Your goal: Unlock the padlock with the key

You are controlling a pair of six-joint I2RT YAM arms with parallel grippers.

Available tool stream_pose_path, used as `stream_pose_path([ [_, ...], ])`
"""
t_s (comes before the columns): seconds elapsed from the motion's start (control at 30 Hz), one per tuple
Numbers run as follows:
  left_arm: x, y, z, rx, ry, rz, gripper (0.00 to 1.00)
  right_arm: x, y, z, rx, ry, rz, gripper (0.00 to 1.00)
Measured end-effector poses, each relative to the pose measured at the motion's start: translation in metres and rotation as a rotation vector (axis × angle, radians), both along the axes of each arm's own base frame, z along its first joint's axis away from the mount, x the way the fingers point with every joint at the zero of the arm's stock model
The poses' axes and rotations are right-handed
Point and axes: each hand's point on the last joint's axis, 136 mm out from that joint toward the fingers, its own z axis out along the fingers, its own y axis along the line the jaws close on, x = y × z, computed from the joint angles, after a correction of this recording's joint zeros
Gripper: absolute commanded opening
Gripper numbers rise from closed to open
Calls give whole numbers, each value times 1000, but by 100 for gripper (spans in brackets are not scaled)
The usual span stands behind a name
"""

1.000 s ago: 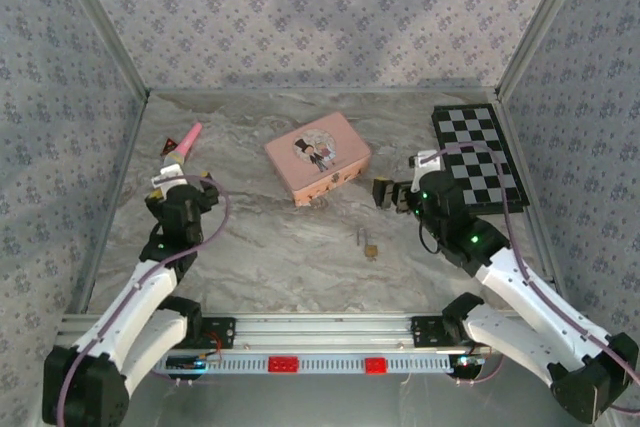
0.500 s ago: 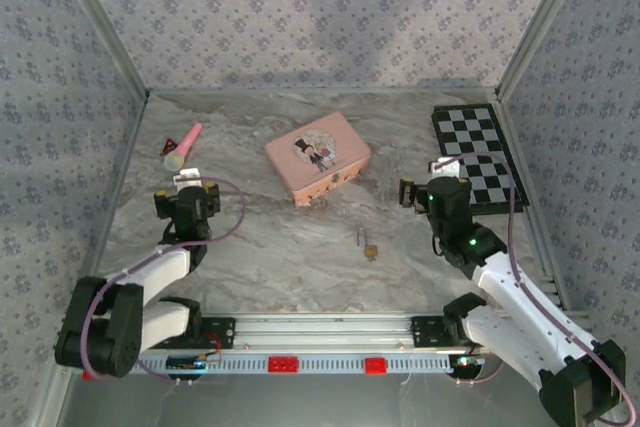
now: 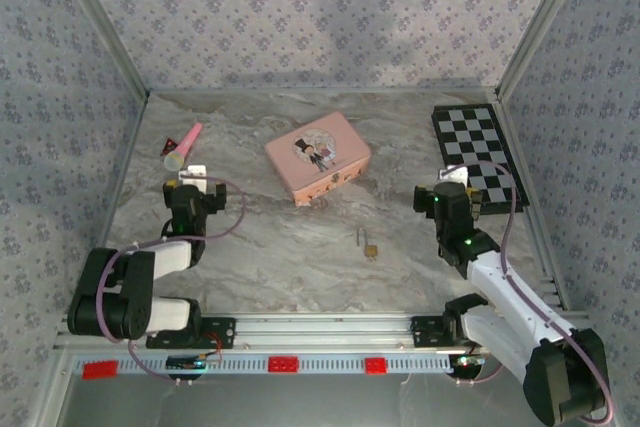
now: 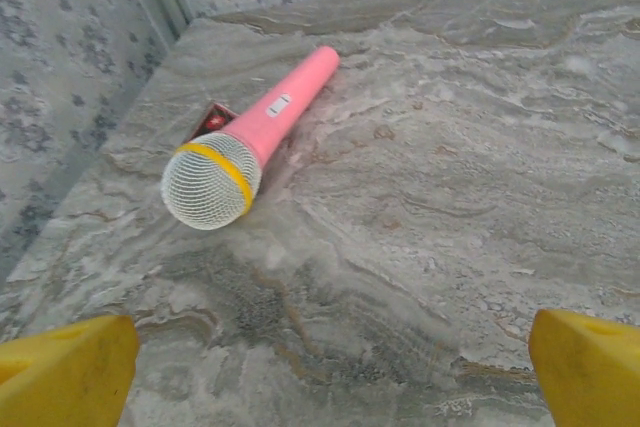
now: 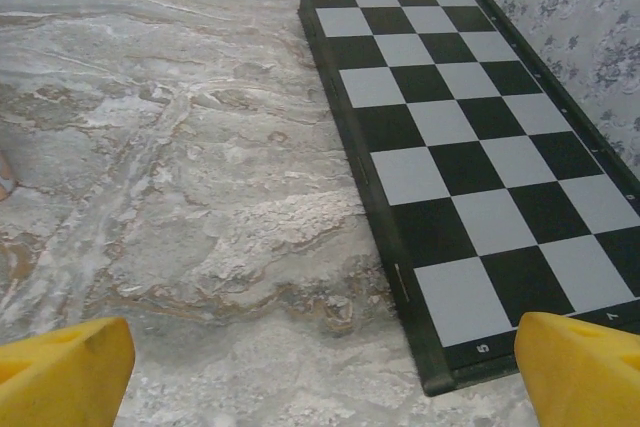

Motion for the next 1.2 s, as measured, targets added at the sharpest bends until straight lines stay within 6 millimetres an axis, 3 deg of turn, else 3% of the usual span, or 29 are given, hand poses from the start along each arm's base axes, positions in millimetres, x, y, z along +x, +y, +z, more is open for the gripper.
stream_pose_path([
  [0.13,8,-6,-4,-19,-29,-35,100,1,-4,6,-5,-26,-2,99],
  [0.2,9,-7,-16,-29,-3,-47,100,2,-4,7,-8,-37,4,99],
  [0.33,16,1,-30,-53,37,-32,100,3,-5,4,-12,-43,8,99],
  [0.53,32,6,-18,-89,12,-10,100,8,-10,-6,-28,-27,5,99],
  [0.77,31,9,-21,-103,25,2,100,22,-19,-10,-55,-50,-3,99],
  [0.93,30,8,-23,-108,34,-2,100,34,-39,-28,-44,-41,-35,99],
  [1.2,31,11,-23,-118,36,4,100,57,-35,-57,18,-56,50,99],
])
